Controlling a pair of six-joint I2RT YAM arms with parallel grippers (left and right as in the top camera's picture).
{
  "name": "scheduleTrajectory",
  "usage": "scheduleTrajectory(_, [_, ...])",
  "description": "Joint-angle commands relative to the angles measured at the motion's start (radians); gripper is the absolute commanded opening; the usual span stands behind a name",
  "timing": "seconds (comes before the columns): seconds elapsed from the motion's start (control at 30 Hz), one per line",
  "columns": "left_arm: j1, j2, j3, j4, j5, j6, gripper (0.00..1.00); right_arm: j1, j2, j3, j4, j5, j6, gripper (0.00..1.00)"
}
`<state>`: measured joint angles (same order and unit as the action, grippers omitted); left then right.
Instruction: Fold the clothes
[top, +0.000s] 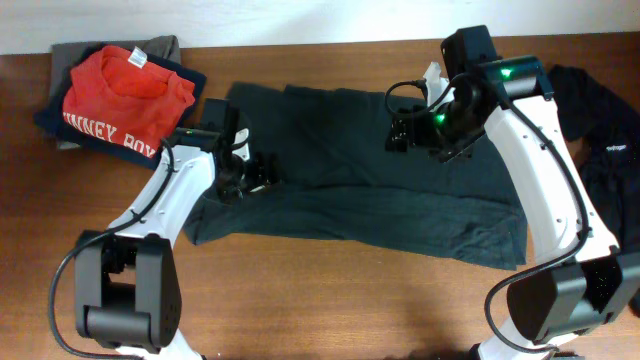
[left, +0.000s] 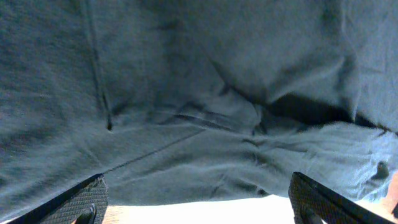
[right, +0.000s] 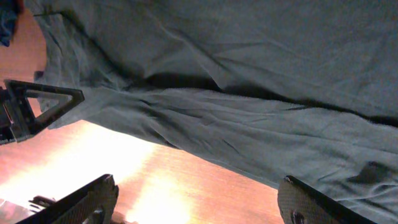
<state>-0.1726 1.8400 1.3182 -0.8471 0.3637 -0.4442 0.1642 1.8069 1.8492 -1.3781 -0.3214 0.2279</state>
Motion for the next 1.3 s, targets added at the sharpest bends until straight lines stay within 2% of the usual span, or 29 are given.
scheduleTrajectory(0.0, [0.02, 0.015, 0.005, 0.023, 0.009, -0.016, 0.93, 0.001, 0.002, -0.005, -0.003, 0.02, -0.014, 0.87])
scheduleTrajectory(0.53, [0.04, 0.139, 0.005, 0.072, 0.015, -0.036, 0.93, 0.001, 0.002, -0.005, -0.014, 0.02, -0.014, 0.87])
scheduleTrajectory(1.13, [0.04, 0.141, 0.006, 0.156, 0.04, -0.03, 0.92, 0.001, 0.002, -0.007, -0.013, 0.068, -0.014, 0.88])
scheduleTrajectory(1.17, [0.04, 0.141, 0.006, 0.159, 0.04, -0.03, 0.89, 0.001, 0.002, -0.007, -0.014, 0.068, -0.014, 0.88])
scheduleTrajectory(1.23, [0.04, 0.141, 0.006, 0.163, 0.04, -0.03, 0.76, 0.001, 0.002, -0.007, -0.014, 0.068, -0.014, 0.88])
scheduleTrajectory(1.27, [0.04, 0.141, 0.006, 0.163, 0.04, -0.031, 0.73, 0.001, 0.002, -0.007, -0.014, 0.068, -0.014, 0.88])
